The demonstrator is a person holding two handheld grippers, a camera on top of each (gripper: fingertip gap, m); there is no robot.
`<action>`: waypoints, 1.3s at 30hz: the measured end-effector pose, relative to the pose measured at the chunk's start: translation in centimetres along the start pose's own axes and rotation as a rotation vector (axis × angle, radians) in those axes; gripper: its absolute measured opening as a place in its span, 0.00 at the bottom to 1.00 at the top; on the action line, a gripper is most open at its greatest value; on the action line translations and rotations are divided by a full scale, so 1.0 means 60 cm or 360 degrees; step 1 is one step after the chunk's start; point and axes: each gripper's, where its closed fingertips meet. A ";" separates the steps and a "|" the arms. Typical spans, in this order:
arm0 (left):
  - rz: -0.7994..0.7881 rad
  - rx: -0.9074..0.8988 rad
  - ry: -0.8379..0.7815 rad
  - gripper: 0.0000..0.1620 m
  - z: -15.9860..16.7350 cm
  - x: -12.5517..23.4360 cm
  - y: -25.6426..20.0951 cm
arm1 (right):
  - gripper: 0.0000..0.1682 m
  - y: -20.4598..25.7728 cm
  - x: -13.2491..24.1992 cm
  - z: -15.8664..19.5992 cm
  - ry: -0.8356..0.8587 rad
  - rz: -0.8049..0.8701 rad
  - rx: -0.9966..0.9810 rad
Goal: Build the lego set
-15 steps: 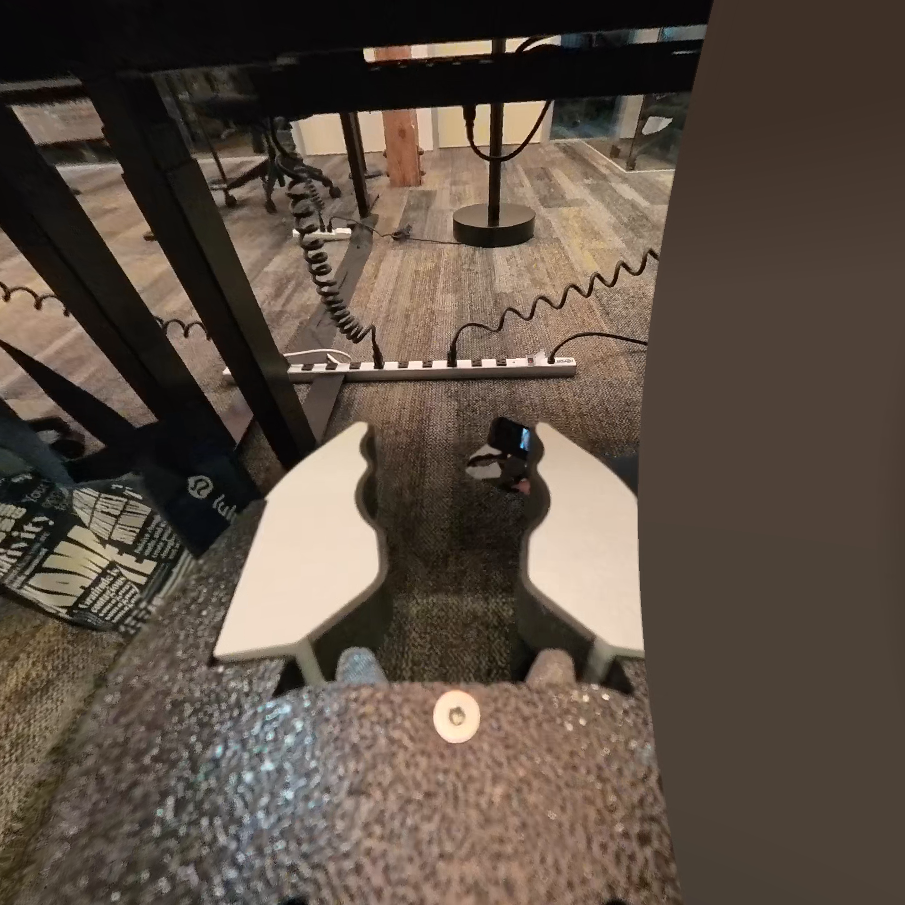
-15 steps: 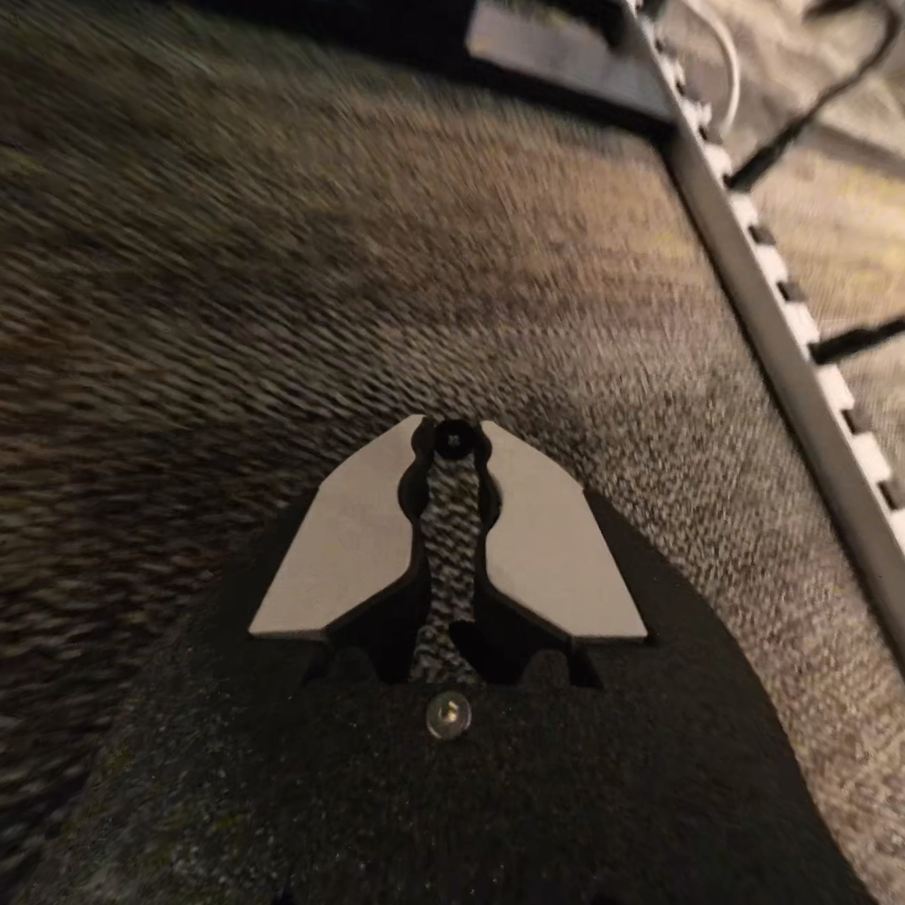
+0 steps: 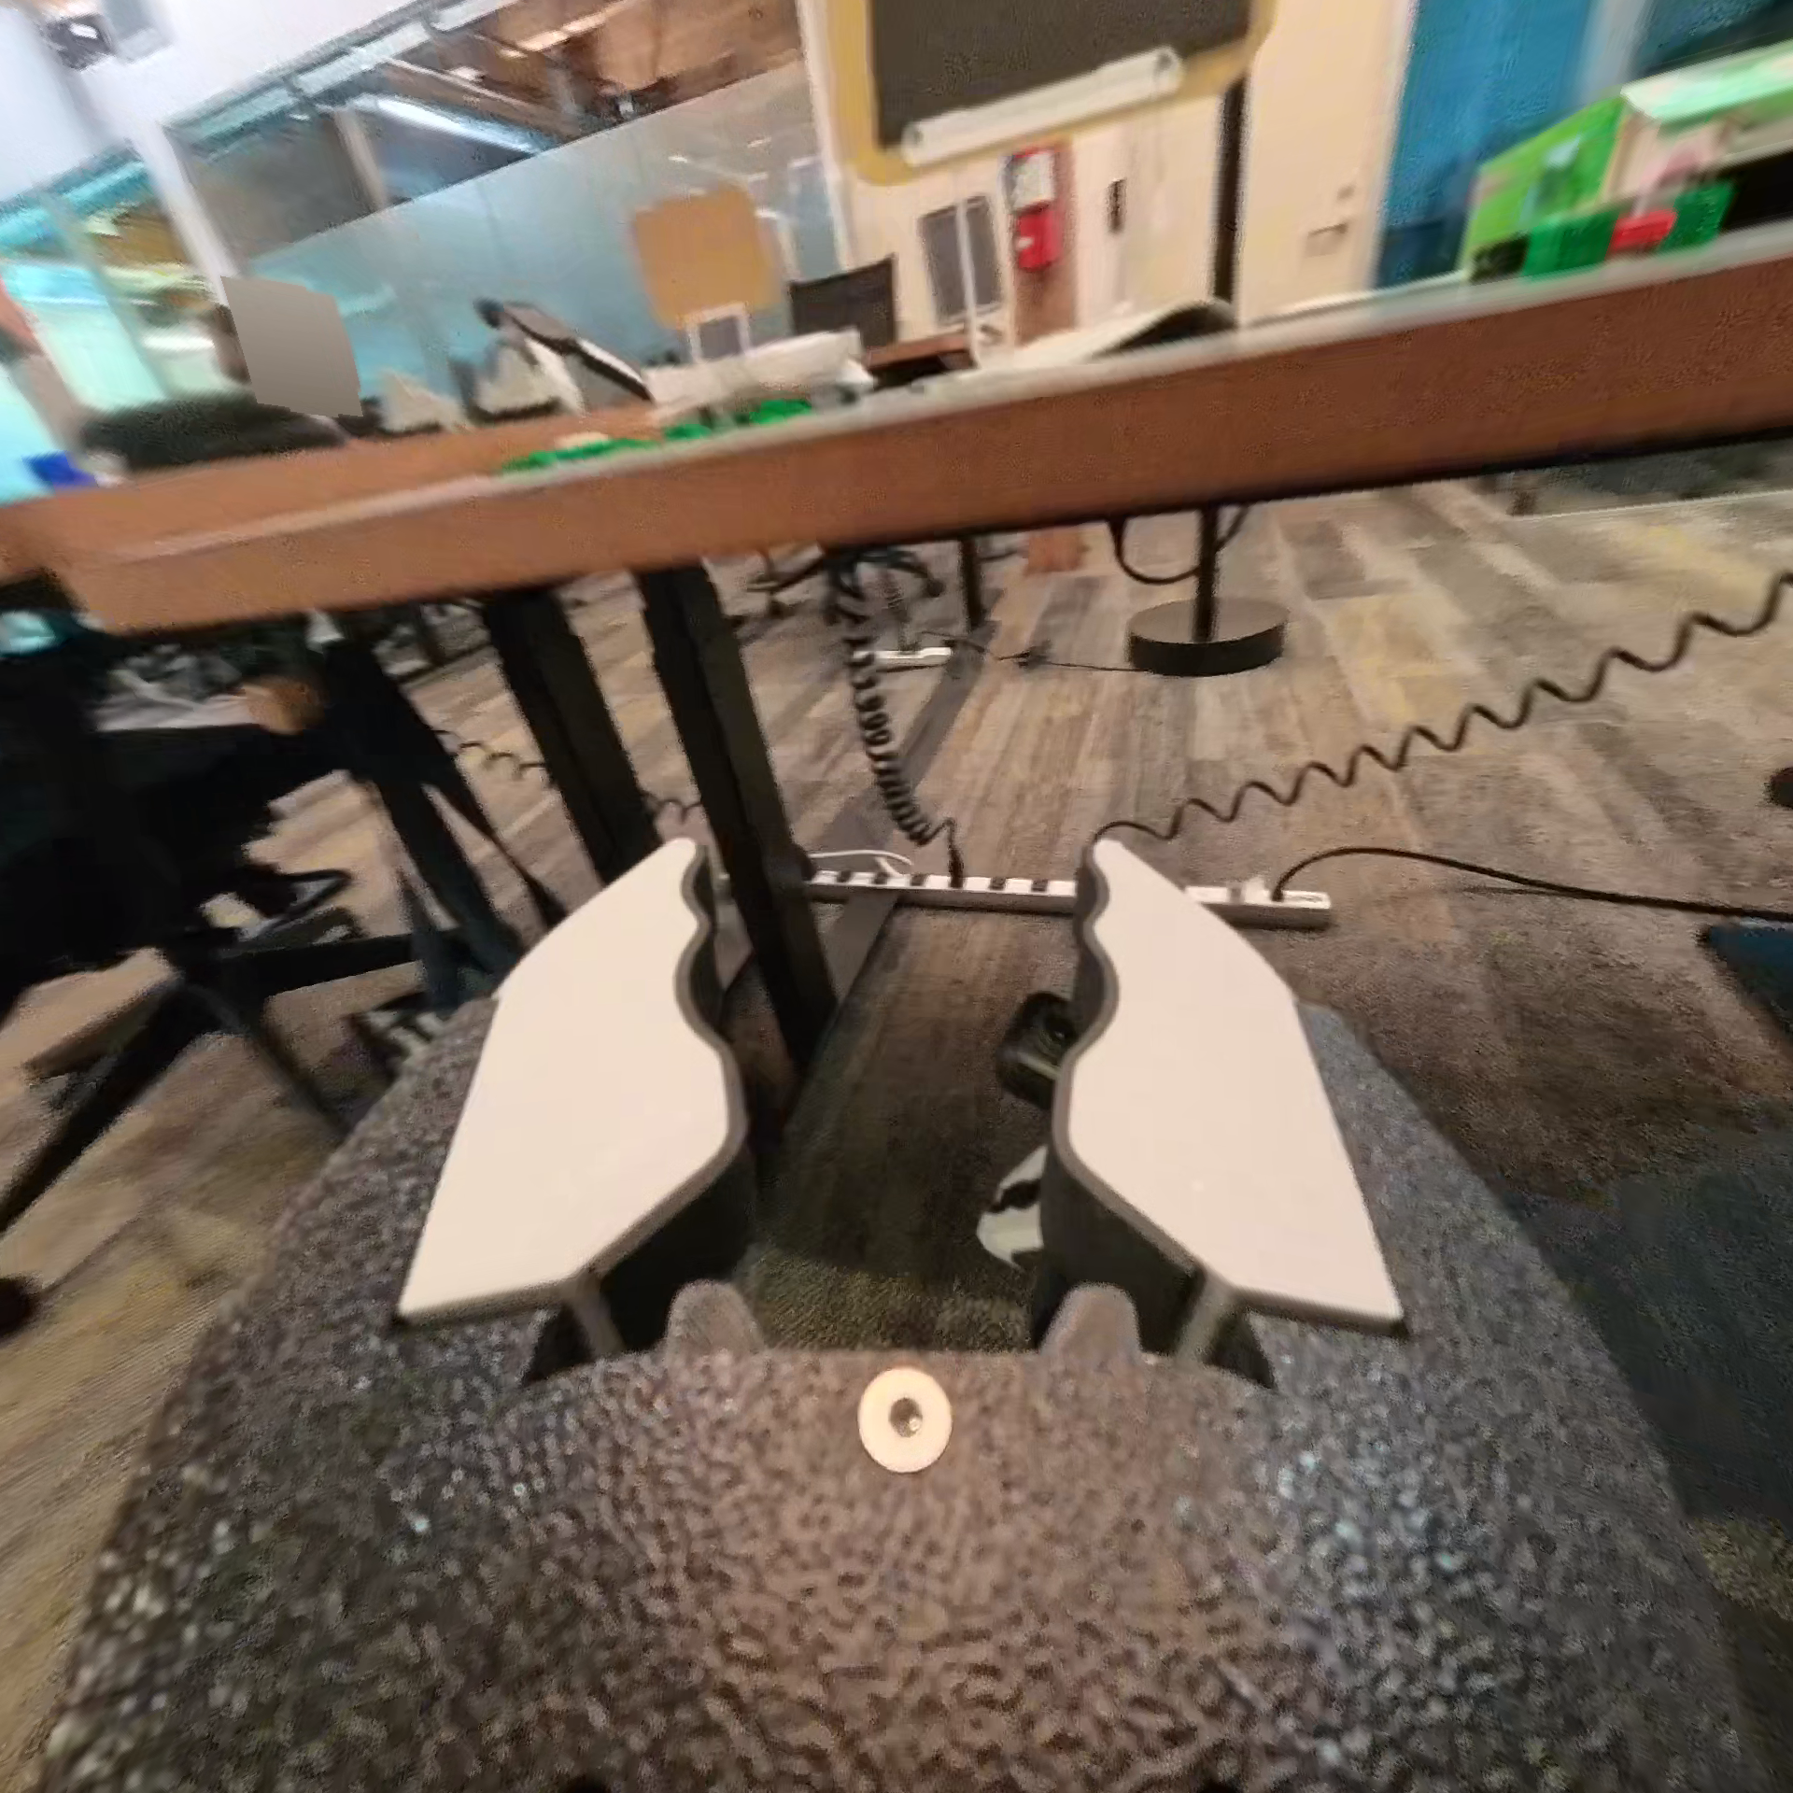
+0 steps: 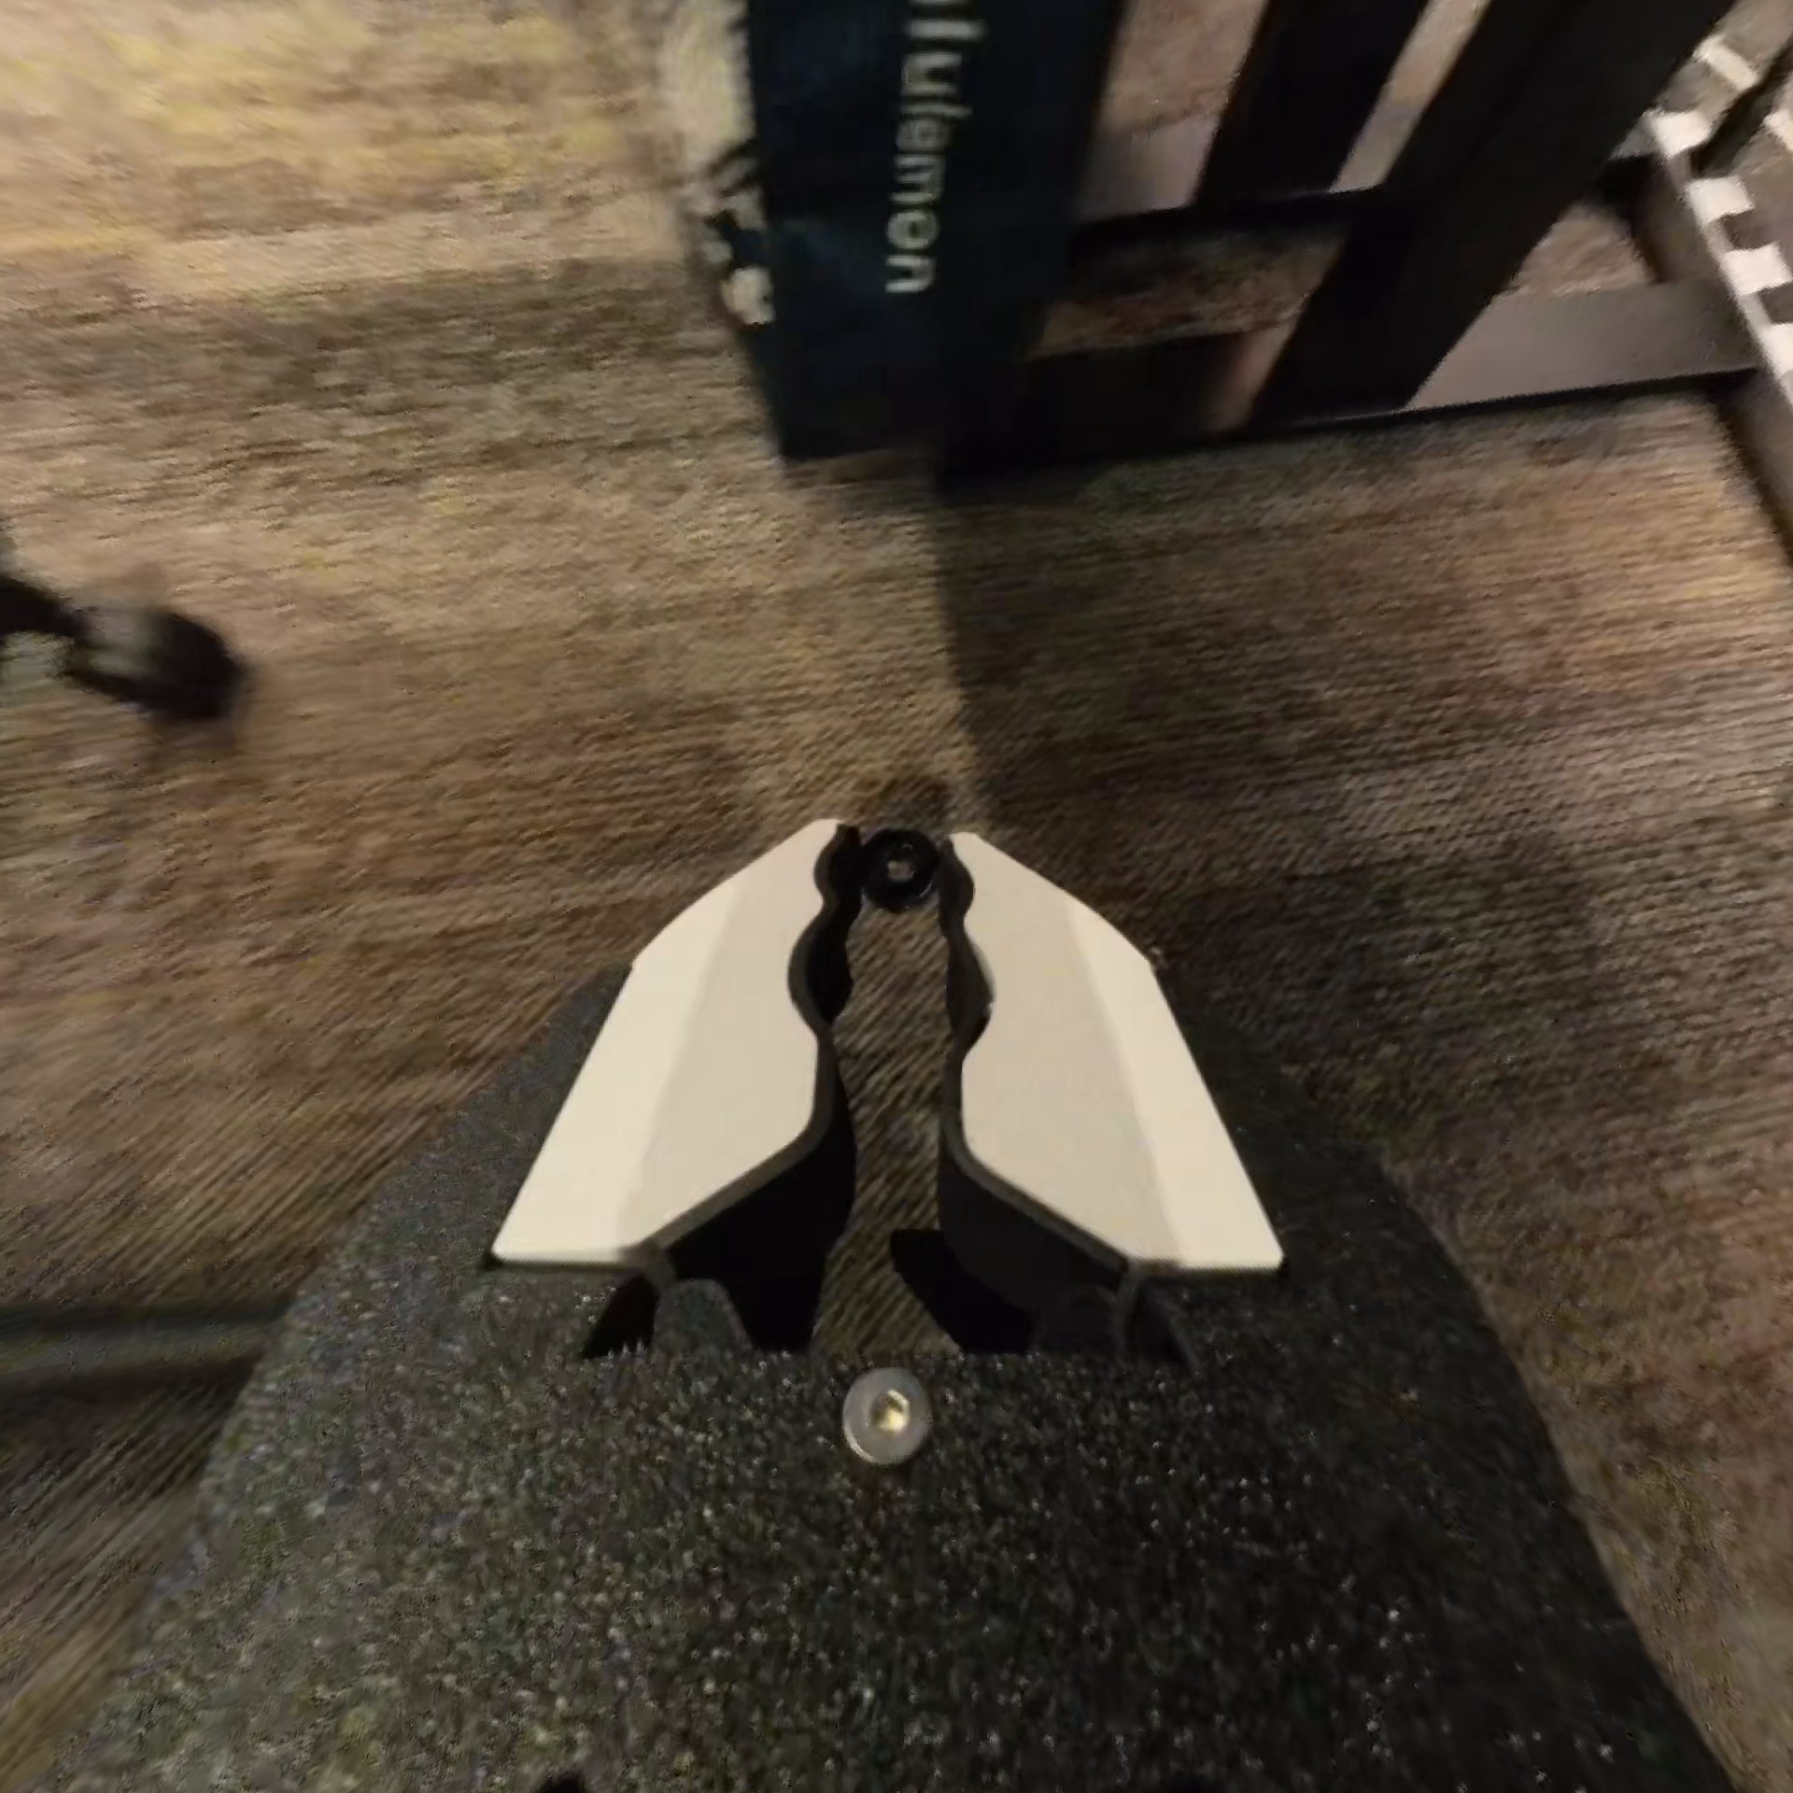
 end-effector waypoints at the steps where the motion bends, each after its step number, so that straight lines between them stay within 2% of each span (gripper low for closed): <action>1: -0.0055 -0.0021 0.0008 0.44 -0.035 0.015 -0.002 | 0.09 0.031 0.036 -0.008 0.0041 -0.0051 0.0004; 5: -0.0254 0.0030 0.0024 0.46 -0.193 0.082 0.000 | 0.09 0.141 0.211 -0.051 0.0203 -0.0262 -0.0043; 8: -0.0370 0.0087 0.0057 0.46 -0.317 0.133 0.007 | 0.10 0.214 0.358 -0.111 0.0312 -0.0472 -0.0054; 10: -0.0396 0.0120 0.0092 0.45 -0.393 0.160 0.007 | 0.09 0.254 0.454 -0.189 0.0295 -0.0659 0.0007; 12: -0.0370 0.0149 0.0170 0.45 -0.452 0.176 0.002 | 0.09 0.261 0.532 -0.314 0.0119 -0.0764 0.0058; 15: -0.0320 0.0219 0.0273 0.44 -0.510 0.182 -0.009 | 0.09 0.178 0.594 -0.524 -0.0222 -0.0653 0.0013; 17: -0.0308 0.0264 0.0319 0.45 -0.531 0.172 -0.011 | 0.09 0.058 0.597 -0.626 -0.0391 -0.0414 -0.0053; 18: -0.0313 0.0276 0.0333 0.45 -0.537 0.163 -0.008 | 0.09 -0.013 0.589 -0.654 -0.0429 -0.0276 -0.0056; 20: -0.0325 0.0297 0.0334 0.45 -0.545 0.133 0.000 | 0.09 -0.151 0.561 -0.665 -0.0413 -0.0026 0.0040; 23: -0.0330 0.0382 0.0331 0.46 -0.542 0.066 0.013 | 0.09 -0.281 0.504 -0.610 -0.0175 0.0059 0.0069; 26: -0.0275 0.0432 0.0376 0.47 -0.529 -0.009 0.022 | 0.09 -0.349 0.466 -0.567 -0.0005 0.0079 0.0112; 30: -0.0178 0.0414 0.0440 0.46 -0.508 -0.097 0.029 | 0.10 -0.386 0.436 -0.545 0.0086 0.0073 0.0111; 31: -0.0142 0.0422 0.0453 0.47 -0.501 -0.117 0.026 | 0.18 -0.391 0.431 -0.544 0.0068 0.0081 0.0091; 33: -0.0066 0.0445 0.0489 0.49 -0.482 -0.154 0.017 | 0.42 -0.393 0.424 -0.542 0.0069 0.0055 -0.0009; 34: -0.0032 0.0456 0.0506 0.50 -0.471 -0.170 0.011 | 0.47 -0.394 0.425 -0.545 0.0069 0.0053 -0.0049; 37: 0.0076 0.0518 0.0508 0.49 -0.440 -0.217 -0.009 | 0.38 -0.407 0.438 -0.553 0.0030 0.0104 -0.0037; 39: 0.0159 0.0559 0.0513 0.46 -0.416 -0.249 -0.025 | 0.22 -0.424 0.454 -0.552 0.0036 0.0184 -0.0036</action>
Point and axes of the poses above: each gripper's, where its closed fingertips meet, x back along the fingers, z out of its underside, y = z × x across the jaws, and after that the axes turned 13 degrees about -y, right-handed
